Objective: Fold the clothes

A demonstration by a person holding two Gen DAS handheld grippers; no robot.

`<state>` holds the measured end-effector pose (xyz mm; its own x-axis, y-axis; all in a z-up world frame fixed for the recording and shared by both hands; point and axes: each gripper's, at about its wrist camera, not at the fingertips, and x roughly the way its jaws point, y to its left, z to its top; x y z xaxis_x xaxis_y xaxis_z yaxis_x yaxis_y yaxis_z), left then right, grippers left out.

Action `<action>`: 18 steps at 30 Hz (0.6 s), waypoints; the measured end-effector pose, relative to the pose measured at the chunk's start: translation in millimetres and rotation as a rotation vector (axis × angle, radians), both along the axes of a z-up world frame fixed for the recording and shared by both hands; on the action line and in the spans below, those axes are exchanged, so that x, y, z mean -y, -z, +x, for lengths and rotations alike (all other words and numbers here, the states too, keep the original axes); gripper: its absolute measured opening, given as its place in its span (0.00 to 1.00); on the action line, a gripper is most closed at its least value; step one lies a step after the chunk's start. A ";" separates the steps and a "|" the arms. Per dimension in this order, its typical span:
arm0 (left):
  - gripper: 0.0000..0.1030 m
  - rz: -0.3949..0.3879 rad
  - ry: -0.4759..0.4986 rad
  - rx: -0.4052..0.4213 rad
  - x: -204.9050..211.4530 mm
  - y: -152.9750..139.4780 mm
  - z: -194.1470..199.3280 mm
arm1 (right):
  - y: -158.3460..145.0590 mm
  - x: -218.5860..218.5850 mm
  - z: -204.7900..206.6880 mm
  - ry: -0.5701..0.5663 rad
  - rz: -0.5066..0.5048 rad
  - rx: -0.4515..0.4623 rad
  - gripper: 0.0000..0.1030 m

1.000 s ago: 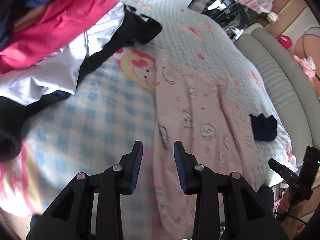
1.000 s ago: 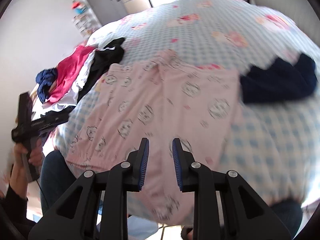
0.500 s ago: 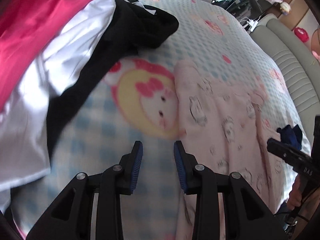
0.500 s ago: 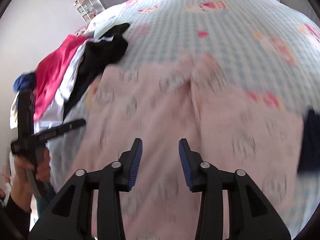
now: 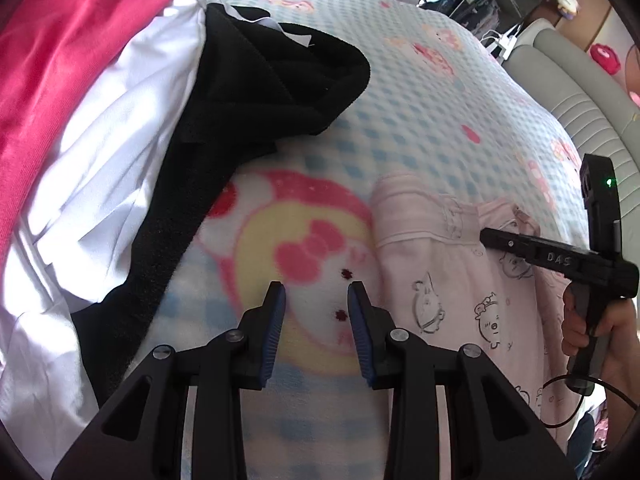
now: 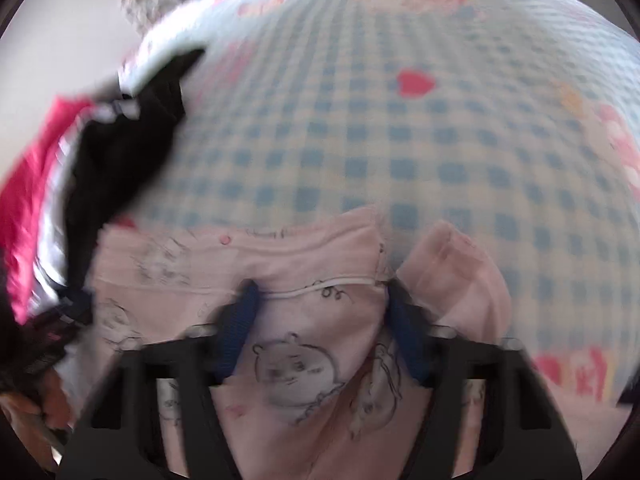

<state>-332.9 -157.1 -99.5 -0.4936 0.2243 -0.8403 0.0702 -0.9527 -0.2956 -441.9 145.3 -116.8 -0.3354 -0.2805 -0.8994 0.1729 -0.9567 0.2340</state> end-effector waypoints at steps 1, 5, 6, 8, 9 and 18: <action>0.33 0.008 -0.002 -0.008 2.1 -1.5 1.1 | -1.1 0.5 1.2 -0.008 -0.003 -0.009 0.20; 0.34 0.030 0.027 -0.025 -4.7 -3.5 -4.2 | -32.7 -21.1 33.5 0.016 0.017 -0.142 0.05; 0.35 0.034 0.041 -0.027 -9.0 -3.4 -7.2 | -36.9 -31.9 42.6 0.034 0.024 -0.156 0.05; 0.36 0.041 0.068 -0.030 -17.7 -3.1 -13.2 | -40.5 -57.1 58.0 0.072 0.046 -0.163 0.05; 0.36 0.045 0.082 -0.031 -22.0 -3.0 -16.3 | -39.1 -70.8 60.7 0.094 0.058 -0.153 0.05; 0.52 0.230 0.179 0.023 -51.3 15.6 -56.3 | -41.1 -98.4 79.4 0.123 0.042 -0.157 0.06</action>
